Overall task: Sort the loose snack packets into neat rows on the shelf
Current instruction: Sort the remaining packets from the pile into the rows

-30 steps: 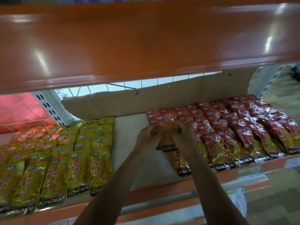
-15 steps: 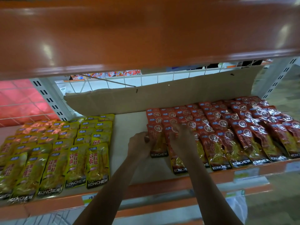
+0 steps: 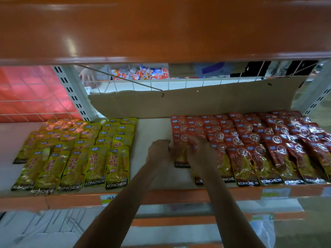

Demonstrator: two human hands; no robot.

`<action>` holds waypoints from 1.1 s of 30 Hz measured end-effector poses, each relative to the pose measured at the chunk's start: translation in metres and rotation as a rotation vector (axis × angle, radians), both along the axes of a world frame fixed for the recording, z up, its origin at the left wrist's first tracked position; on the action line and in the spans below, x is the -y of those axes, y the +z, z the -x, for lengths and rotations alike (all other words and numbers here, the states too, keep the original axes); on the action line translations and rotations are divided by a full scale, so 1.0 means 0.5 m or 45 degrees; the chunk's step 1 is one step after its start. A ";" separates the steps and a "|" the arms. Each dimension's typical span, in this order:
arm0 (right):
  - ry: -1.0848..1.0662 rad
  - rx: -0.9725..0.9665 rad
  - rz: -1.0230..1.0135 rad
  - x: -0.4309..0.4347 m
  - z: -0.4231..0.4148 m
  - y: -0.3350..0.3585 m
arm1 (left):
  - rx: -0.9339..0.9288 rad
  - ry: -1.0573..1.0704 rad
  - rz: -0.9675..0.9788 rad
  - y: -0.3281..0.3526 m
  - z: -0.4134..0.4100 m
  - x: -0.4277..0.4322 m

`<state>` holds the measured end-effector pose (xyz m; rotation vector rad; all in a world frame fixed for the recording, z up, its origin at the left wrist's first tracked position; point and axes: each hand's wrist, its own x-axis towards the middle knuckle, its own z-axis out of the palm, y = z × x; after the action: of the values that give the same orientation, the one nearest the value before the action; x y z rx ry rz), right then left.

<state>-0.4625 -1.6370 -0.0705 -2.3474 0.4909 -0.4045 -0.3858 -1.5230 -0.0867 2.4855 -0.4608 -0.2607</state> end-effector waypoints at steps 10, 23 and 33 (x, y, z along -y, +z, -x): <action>0.236 0.065 0.102 -0.283 -0.073 0.028 | 0.471 0.074 0.057 0.076 0.000 -0.274; 0.580 0.071 0.103 -0.889 -0.204 0.004 | 0.675 0.430 -0.206 0.066 -0.068 -0.907; 0.871 -0.001 0.064 -1.212 -0.378 0.006 | 0.506 0.792 -0.392 0.040 -0.182 -1.242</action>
<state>-0.2736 -1.0311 -0.0675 -2.3862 -0.3331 -0.0895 -0.2948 -0.9021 -0.0668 2.8394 0.2347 0.4481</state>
